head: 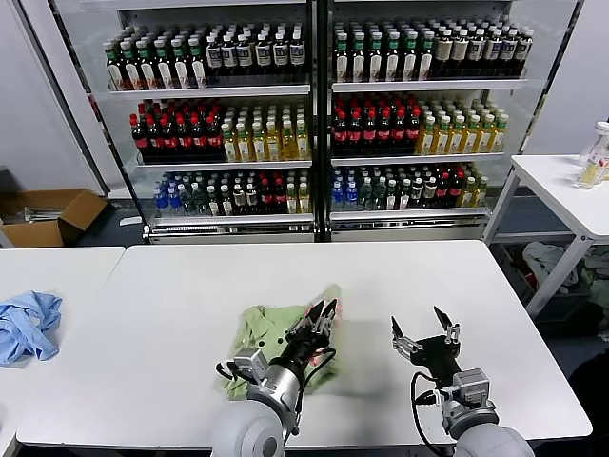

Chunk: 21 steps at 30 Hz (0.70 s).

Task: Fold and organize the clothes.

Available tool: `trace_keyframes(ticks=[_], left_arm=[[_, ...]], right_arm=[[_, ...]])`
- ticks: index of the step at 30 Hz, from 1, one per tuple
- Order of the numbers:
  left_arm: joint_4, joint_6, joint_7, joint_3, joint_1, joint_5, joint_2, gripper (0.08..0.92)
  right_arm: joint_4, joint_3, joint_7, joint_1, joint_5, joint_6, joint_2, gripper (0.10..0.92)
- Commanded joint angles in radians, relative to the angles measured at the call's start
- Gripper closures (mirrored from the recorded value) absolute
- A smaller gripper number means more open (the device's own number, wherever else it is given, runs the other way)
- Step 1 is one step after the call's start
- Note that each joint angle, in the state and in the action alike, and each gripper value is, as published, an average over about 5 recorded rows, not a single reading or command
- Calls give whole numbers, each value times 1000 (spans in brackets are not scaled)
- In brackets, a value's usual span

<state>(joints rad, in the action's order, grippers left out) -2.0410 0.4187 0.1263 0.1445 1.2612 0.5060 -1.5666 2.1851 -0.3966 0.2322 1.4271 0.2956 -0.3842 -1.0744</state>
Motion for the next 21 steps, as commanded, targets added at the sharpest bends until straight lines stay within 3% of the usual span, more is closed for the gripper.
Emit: trace_keyframes(ticks=[1, 6, 9, 15, 21], left_arm=[[-66, -102, -107, 56, 26, -170, 101, 624], [-60, -207, -125, 235, 79, -309, 236, 477], [-40, -225, -123, 335, 108, -346, 279, 390], [-52, -218, -117, 390, 160, -334, 289, 224], [-41, -232, -119, 379, 166, -352, 273, 178]], right_arm=[[-15, 7, -1, -11, 15, 0, -6, 203], [-32, 77, -4, -33, 128, -26, -33, 203], [-61, 146, -1, -55, 218, -62, -57, 203], [-147, 219, 12, -115, 254, -90, -93, 203], [-135, 196, 0, -121, 208, -70, -79, 203]])
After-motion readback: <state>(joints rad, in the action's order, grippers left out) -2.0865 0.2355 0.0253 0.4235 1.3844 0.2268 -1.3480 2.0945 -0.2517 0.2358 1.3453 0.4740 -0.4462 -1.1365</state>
